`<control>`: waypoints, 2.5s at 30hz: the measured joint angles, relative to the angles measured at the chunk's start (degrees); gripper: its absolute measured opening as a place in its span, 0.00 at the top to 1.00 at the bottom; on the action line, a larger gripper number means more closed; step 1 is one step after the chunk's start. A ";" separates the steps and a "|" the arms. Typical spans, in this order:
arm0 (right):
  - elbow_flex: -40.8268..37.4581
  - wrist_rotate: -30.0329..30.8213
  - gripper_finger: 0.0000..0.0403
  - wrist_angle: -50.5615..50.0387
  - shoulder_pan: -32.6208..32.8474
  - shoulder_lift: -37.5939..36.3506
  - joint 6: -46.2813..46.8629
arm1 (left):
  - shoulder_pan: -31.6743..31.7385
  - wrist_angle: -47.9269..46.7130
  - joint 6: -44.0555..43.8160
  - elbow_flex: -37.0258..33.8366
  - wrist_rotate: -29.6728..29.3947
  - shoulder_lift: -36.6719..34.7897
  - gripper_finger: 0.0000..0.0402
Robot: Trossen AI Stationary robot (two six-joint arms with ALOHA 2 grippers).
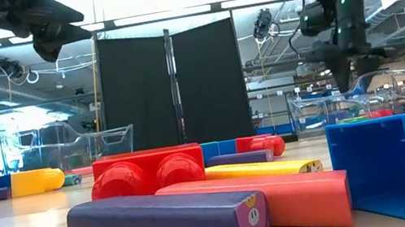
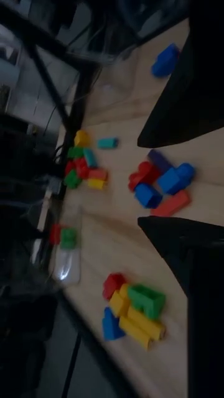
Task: Sort blocks by size
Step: Put the green 2 stud game piece into the top right transparent bin
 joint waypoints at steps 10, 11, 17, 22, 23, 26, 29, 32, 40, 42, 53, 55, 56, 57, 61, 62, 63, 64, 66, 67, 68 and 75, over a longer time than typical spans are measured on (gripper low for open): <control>0.00 -0.27 0.55 -1.69 2.74 -14.07 1.44 | -2.72 -11.84 -0.02 9.02 -0.95 7.58 0.51; 0.00 -0.27 0.55 -1.88 3.14 -15.17 1.96 | -3.43 -13.98 -0.02 10.69 -1.28 9.17 0.51; 0.00 -0.32 0.56 -3.85 6.55 -19.26 3.04 | -9.48 -25.89 -4.20 20.16 -3.77 18.77 0.51; 0.00 -0.34 0.57 -4.64 9.75 -19.87 2.85 | -16.18 -31.52 -9.02 25.19 -3.92 25.61 0.51; 0.00 -0.34 0.57 -4.63 10.28 -19.86 2.61 | -17.71 -31.99 -9.38 25.74 -3.93 26.91 0.51; 0.00 -0.34 0.57 -4.58 11.45 -19.84 1.65 | -22.04 -33.34 -11.06 27.22 -3.91 30.45 0.51; 0.00 -0.34 0.57 -4.44 12.19 -19.86 0.76 | -24.96 -35.22 -15.30 28.62 -3.86 33.77 0.51; 0.00 -0.32 0.57 -4.23 12.64 -19.86 -0.79 | -26.84 -35.73 -21.99 29.79 -3.78 36.89 0.51; 0.00 -0.32 0.56 -4.14 12.66 -19.86 -4.28 | -34.11 -35.84 -28.64 32.93 -1.80 45.63 0.51; 0.00 -0.32 0.56 -4.14 12.66 -19.86 -4.84 | -35.88 -36.58 -28.49 33.86 -0.36 48.05 0.51; 0.00 -0.32 0.56 -4.16 12.66 -19.86 -6.70 | -39.51 -39.52 -27.64 35.52 8.17 57.38 0.51; 0.00 -0.32 0.56 -4.14 12.66 -19.84 -6.71 | -39.76 -39.34 -27.65 35.52 9.26 58.82 0.51; 0.00 -0.32 0.56 -4.14 12.66 -19.84 -6.71 | -39.81 -39.21 -27.67 35.52 9.96 59.47 0.51; 0.00 -0.31 0.56 -4.14 12.66 -19.84 -6.69 | -39.85 -39.21 -27.65 35.52 10.65 60.11 0.51; 0.00 -0.31 0.56 -4.15 12.66 -19.84 -6.55 | -39.87 -39.17 -27.47 35.52 13.02 62.45 0.51; 0.00 -0.30 0.56 -4.15 12.66 -19.84 -6.54 | -39.87 -39.15 -27.43 35.52 13.24 62.94 0.51; 0.00 -0.30 0.56 -4.16 12.66 -19.84 -6.54 | -39.87 -39.11 -27.40 35.52 13.58 63.45 0.51; 0.00 -0.30 0.56 -4.14 12.66 -19.84 -6.51 | -39.87 -39.03 -27.17 35.52 13.76 63.93 0.51; 0.00 -0.30 0.56 -4.15 12.66 -19.84 -6.51 | -39.91 -38.99 -26.94 35.52 13.79 64.84 0.51; 0.00 -0.30 0.56 -4.16 12.66 -19.84 -6.51 | -39.91 -38.84 -26.93 35.52 13.79 65.23 0.51; 0.00 -0.30 0.56 -4.14 12.66 -19.84 -6.51 | -39.93 -38.60 -26.88 35.52 13.79 65.66 0.51; 0.00 -0.30 0.56 -4.14 12.66 -19.82 -6.49 | -40.84 -37.23 -26.75 35.50 13.66 69.09 0.51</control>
